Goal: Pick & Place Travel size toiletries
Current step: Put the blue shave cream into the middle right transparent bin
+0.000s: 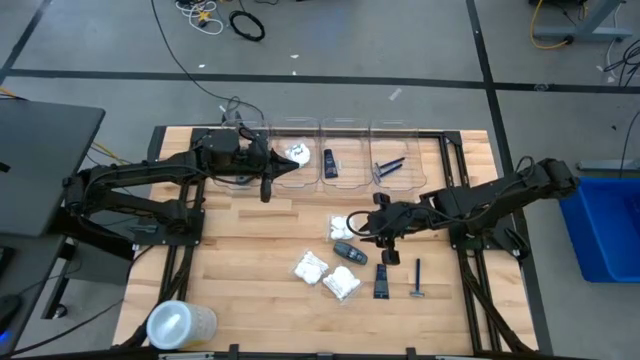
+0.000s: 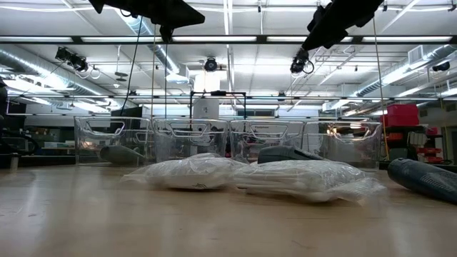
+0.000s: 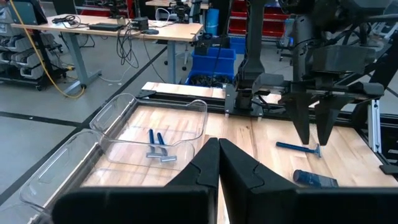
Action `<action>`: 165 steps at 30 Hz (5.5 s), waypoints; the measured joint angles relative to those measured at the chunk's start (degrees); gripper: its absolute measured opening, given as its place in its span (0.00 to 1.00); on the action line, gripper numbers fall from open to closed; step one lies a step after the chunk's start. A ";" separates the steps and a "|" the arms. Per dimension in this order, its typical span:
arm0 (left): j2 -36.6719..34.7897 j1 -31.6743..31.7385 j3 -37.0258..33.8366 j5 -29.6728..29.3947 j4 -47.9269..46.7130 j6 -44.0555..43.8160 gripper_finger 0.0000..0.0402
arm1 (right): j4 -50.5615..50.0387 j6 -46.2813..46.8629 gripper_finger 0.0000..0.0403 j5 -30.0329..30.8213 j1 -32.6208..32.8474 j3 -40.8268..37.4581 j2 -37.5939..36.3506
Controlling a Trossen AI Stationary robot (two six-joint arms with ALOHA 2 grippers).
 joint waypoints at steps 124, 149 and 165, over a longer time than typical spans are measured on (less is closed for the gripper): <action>0.00 0.02 0.00 -2.23 -4.07 0.24 0.05 | -17.97 -65.69 0.32 -16.24 4.10 0.00 25.68; 0.00 0.00 0.00 -2.29 -3.95 0.24 0.05 | -25.41 -64.35 0.33 -15.44 4.04 0.11 18.25; 0.00 0.02 0.00 -2.49 -3.79 -0.68 0.05 | -22.42 -61.23 0.31 -12.83 3.29 0.11 15.61</action>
